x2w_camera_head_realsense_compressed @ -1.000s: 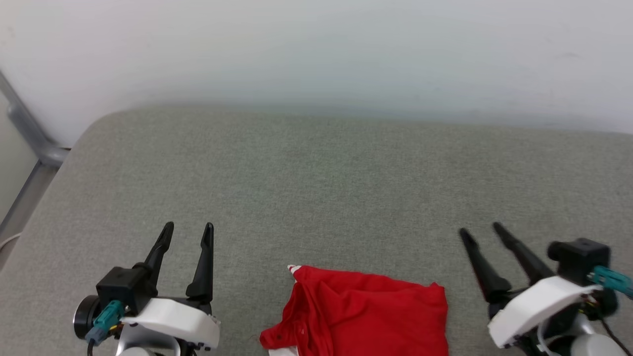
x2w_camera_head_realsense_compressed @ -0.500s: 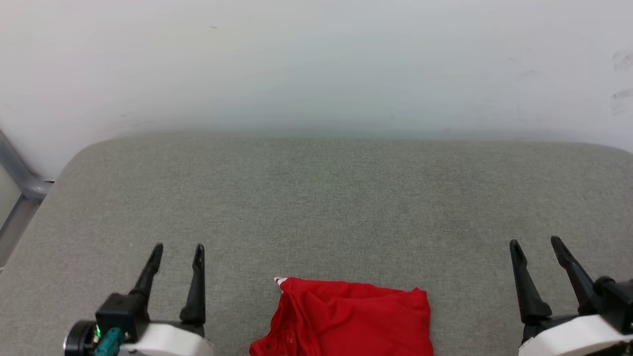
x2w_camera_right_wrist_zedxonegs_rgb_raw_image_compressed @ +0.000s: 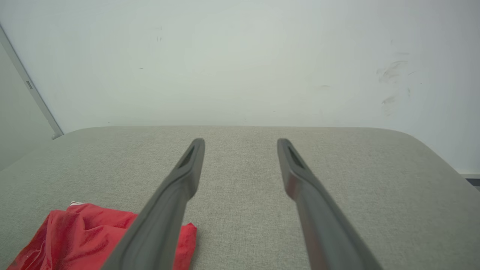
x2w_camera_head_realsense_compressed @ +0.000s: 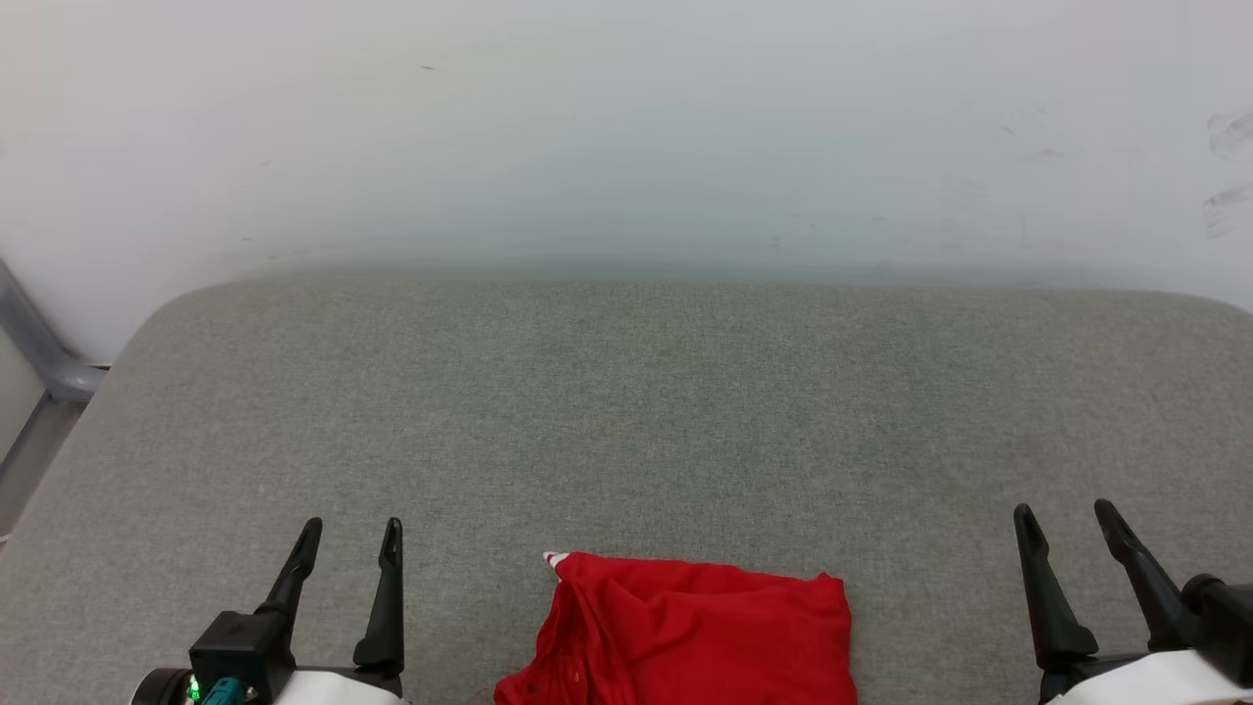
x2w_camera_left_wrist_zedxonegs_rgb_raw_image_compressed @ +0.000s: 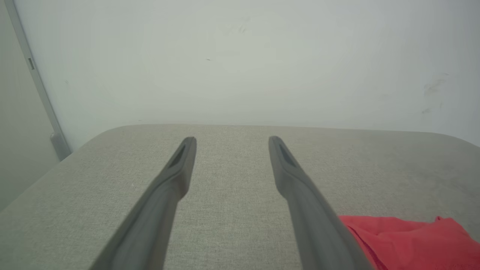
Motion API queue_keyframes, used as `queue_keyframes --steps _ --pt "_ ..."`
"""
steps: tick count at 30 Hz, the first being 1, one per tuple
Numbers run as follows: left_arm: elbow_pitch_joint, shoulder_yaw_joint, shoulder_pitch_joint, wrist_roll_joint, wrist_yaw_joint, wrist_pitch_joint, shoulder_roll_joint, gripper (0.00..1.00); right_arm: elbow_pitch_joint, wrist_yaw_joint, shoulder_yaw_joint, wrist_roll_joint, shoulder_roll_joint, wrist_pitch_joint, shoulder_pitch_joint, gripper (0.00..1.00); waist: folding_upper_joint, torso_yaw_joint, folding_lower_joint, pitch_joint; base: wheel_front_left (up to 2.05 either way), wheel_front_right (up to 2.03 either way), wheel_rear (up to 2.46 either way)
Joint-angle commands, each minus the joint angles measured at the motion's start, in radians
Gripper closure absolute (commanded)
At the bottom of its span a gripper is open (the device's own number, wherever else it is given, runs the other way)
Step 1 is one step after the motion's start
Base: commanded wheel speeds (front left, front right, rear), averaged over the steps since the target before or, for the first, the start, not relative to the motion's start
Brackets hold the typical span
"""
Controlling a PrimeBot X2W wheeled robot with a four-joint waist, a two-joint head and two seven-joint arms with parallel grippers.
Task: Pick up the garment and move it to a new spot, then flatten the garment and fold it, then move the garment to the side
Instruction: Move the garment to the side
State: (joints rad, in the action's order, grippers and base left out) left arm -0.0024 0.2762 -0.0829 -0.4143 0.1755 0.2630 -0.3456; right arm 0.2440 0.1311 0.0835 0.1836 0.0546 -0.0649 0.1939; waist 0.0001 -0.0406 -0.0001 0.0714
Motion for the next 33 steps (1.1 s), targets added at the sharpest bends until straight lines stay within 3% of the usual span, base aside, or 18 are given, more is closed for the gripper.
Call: queue_keyframes --steps 1,7,13,17,21,33 --pt "0.002 -0.005 0.002 0.006 -0.006 0.002 0.002 0.0 0.004 -0.001 0.001 0.003 -0.006 -0.005 0.014 0.0 -0.0001 0.001 0.0001 -0.001 0.0 0.0 0.0" --pt "0.013 -0.014 0.013 0.001 -0.022 0.002 0.013 0.0 -0.026 -0.001 0.039 0.115 -0.005 -0.081 0.03 0.0 -0.0001 -0.005 0.0001 -0.01 0.0 0.0 0.0" --pt "0.015 -0.016 0.046 -0.002 -0.035 0.002 0.014 0.0 -0.109 -0.001 0.119 0.27 0.026 -0.296 0.056 0.0 -0.0001 -0.029 0.0001 -0.042 0.0 0.0 0.0" --pt "0.014 -0.02 0.075 -0.009 -0.048 0.002 0.018 0.0 -0.15 -0.001 0.077 0.387 0.055 -0.469 0.065 0.0 -0.0001 -0.053 0.0001 -0.072 0.0 0.0 0.0" --pt "0.006 -0.024 0.116 -0.008 -0.063 0.002 0.025 0.0 -0.172 -0.001 0.009 0.466 0.064 -0.563 0.032 0.0 -0.0001 -0.081 0.0001 -0.126 0.0 0.0 0.0" --pt "0.01 -0.059 0.205 0.025 -0.118 0.002 0.082 0.0 -0.315 -0.001 -0.189 0.583 0.097 -0.546 -0.105 0.0 -0.0001 -0.144 0.0001 -0.281 0.0 0.0 0.0"
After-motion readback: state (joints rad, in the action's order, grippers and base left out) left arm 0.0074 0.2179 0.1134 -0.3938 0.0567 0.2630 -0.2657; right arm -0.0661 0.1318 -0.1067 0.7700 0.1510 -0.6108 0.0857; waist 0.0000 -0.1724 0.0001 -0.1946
